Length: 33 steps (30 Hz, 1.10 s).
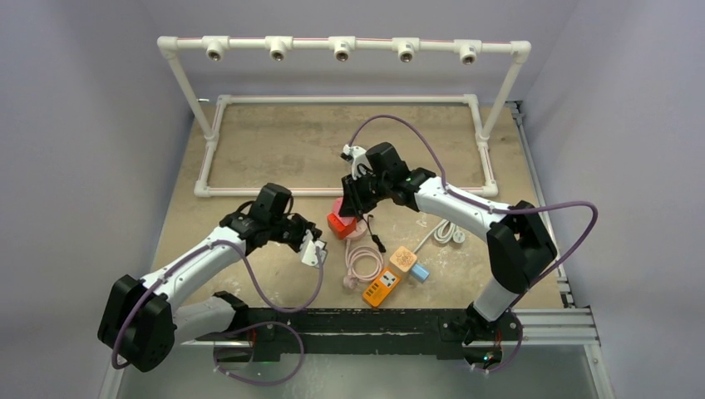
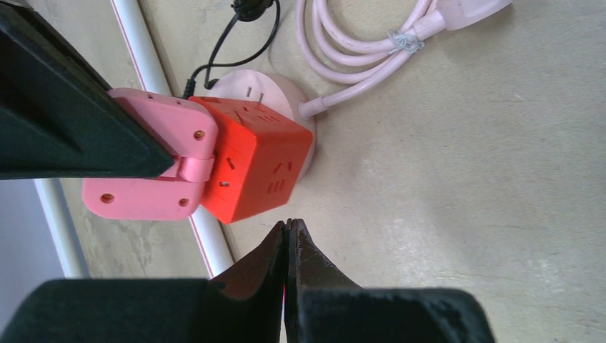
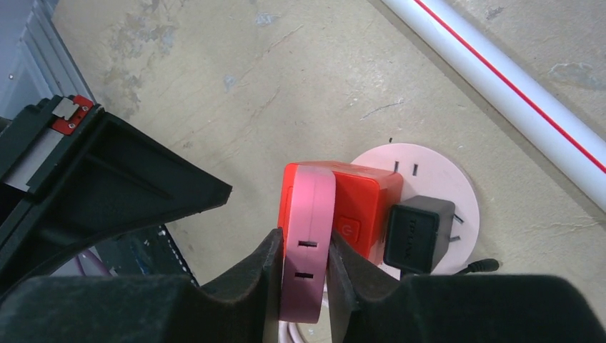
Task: Insert the plug
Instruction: Insert the plug into the socket.
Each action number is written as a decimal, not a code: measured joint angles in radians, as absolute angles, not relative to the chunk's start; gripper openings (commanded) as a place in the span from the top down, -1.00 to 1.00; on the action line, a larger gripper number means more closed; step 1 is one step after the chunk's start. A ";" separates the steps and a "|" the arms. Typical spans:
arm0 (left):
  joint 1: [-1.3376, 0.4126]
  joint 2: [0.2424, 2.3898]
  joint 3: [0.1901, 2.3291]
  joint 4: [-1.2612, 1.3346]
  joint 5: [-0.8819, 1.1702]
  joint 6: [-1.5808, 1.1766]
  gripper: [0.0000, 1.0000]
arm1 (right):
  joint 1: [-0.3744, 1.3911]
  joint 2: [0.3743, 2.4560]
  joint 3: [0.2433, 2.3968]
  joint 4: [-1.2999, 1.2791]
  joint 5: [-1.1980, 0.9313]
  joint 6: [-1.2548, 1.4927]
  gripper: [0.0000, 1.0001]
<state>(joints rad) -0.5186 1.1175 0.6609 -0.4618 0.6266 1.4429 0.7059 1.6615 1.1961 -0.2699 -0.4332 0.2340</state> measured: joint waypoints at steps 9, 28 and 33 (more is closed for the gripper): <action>-0.519 1.178 0.685 -0.378 0.626 1.463 1.00 | 0.709 1.667 1.210 -0.293 -0.405 0.225 0.66; -0.546 1.259 0.698 -0.303 0.632 1.486 1.00 | 0.740 1.703 1.275 -0.348 -0.333 0.208 0.83; -0.546 1.261 0.699 -0.305 0.632 1.486 1.00 | 0.741 1.709 1.275 -0.348 -0.331 0.205 0.87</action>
